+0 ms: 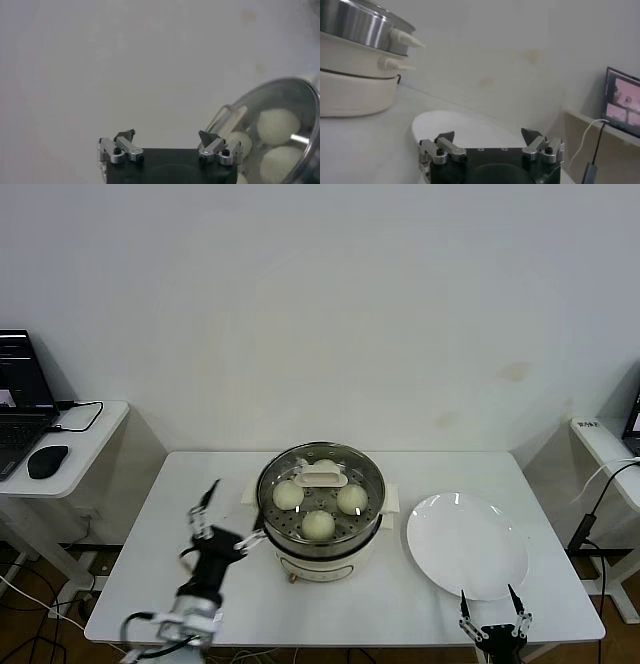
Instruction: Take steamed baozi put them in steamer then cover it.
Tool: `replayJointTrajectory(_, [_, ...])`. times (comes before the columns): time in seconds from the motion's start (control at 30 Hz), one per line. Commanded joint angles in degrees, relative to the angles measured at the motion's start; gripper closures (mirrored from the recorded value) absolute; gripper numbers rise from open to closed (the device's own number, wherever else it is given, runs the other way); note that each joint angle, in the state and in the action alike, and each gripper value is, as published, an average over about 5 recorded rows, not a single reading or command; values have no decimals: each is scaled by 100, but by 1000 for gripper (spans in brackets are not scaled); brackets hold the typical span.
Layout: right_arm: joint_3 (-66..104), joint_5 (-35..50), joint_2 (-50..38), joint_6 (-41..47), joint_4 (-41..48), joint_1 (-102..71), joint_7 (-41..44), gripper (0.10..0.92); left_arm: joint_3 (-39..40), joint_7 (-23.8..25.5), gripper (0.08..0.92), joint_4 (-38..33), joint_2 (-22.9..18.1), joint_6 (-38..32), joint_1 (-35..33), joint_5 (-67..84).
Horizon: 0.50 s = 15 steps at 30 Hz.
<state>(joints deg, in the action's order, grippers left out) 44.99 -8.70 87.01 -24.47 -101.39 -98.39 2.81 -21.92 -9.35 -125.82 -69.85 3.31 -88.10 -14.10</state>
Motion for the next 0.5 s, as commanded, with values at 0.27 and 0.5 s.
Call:
replayJointTrajectory(0.27, [-230, 1708, -705, 1166, -1045, -748, 692, 203, -932, -414, 177, 401, -328, -1679, -2486, 3062])
replayJointTrajectory(0.5, [-337, 1770, -712, 1381, -1374, -1024, 767, 203, -820, -241, 177, 644, -502, -2100, -2639, 2956])
